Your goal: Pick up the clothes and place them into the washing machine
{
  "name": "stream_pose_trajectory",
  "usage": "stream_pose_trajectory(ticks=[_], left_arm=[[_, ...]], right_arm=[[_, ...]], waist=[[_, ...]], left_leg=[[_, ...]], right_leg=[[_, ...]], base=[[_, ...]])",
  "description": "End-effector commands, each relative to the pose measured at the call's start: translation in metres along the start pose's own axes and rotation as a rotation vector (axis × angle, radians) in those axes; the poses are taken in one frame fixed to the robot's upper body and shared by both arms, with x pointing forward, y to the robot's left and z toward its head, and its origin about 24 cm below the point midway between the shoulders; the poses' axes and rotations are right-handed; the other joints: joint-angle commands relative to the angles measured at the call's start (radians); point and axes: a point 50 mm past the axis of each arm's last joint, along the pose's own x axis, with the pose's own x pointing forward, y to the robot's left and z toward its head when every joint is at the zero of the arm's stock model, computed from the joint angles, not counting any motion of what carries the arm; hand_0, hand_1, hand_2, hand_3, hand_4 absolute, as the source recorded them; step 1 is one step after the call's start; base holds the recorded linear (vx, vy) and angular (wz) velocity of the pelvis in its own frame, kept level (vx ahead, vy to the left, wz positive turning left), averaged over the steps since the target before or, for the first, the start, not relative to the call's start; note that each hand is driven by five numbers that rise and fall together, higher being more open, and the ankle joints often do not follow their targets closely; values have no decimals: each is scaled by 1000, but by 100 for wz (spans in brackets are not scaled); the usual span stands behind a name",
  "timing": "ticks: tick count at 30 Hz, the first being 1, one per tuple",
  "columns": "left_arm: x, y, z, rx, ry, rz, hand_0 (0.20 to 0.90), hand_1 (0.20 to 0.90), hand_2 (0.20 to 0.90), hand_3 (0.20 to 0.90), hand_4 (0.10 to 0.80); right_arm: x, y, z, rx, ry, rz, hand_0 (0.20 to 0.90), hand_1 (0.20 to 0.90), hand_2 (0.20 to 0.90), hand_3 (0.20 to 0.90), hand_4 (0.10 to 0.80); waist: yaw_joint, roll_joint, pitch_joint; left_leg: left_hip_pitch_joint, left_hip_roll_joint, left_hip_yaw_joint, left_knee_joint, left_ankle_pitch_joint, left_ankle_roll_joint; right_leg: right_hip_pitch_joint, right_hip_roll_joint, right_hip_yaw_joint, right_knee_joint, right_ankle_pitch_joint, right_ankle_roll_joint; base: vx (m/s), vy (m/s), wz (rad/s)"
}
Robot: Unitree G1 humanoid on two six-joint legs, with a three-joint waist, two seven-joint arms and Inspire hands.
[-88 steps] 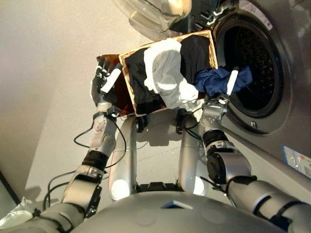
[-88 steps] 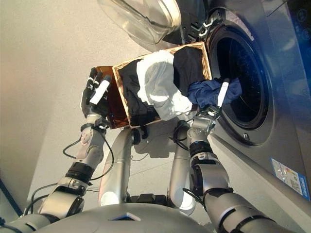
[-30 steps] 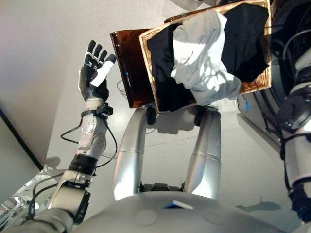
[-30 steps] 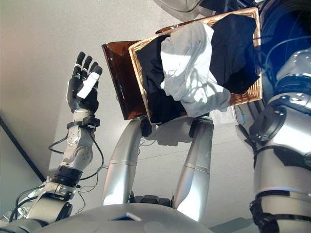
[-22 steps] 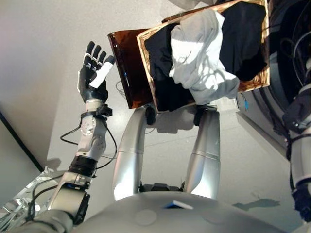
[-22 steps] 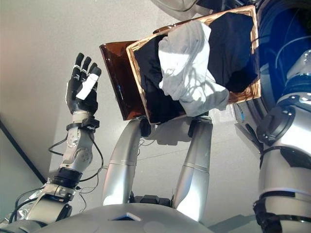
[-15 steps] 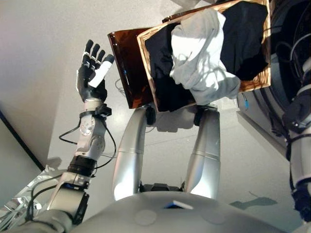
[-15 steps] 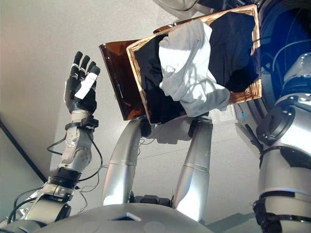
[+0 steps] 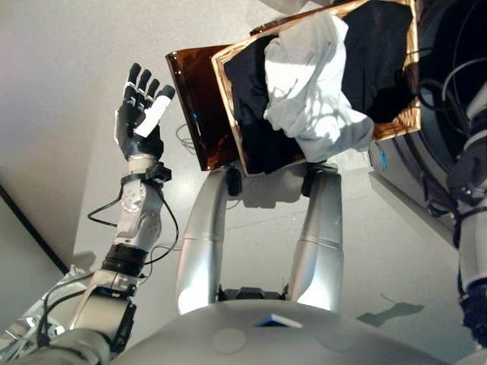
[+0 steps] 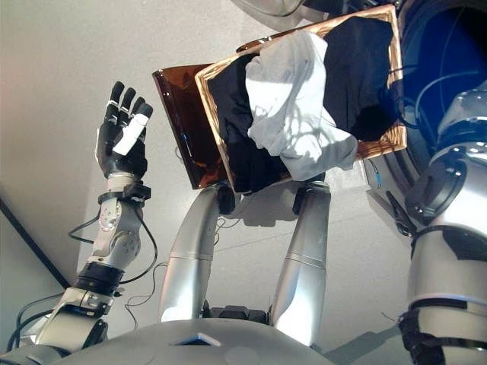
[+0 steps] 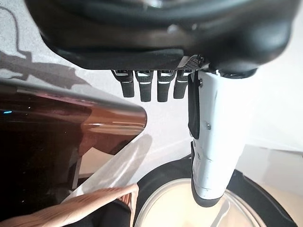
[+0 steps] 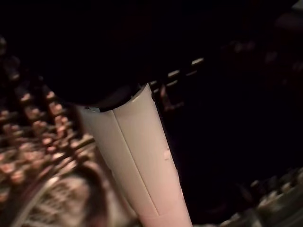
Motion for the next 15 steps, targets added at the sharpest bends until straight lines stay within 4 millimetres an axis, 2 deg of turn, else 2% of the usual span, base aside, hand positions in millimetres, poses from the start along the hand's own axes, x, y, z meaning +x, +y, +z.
stream_pose_trajectory(ticks=[1, 3, 8, 15], left_arm=[[-12, 22, 26, 20, -121, 51, 900, 900, 900, 900, 800], [-12, 22, 26, 17, -117, 49, 900, 900, 900, 900, 800], [-14, 24, 25, 0, -115, 61, 900, 900, 900, 900, 800], [-13, 28, 27, 2, -136, 82, 900, 900, 900, 900, 800]], right_arm=[[11, -11, 18, -210, -133, -4, 900, 900, 900, 900, 800], [8, -8, 12, -263, -135, 9, 900, 900, 900, 900, 800], [6, -12, 1, -267, -116, 5, 900, 900, 900, 900, 800], [-6, -6, -21, -420, -136, 160, 900, 900, 900, 900, 800]], waist=[[21, -3, -136], [20, -5, -134], [19, -9, -134], [12, -23, -123]], left_leg=[[130, -13, -23, 13, -161, -87], [134, -15, -21, 10, -160, -85], [136, -16, -16, 4, -158, -83], [145, -12, -12, -4, -150, -83]], right_leg=[[37, 23, 21, -94, 123, -111], [41, 23, 19, -97, 124, -112], [47, 23, 16, -104, 127, -113], [59, 26, 15, -121, 141, -113]], base=[[0, 0, 0], [0, 0, 0], [-5, 7, 0], [-24, 16, -4]])
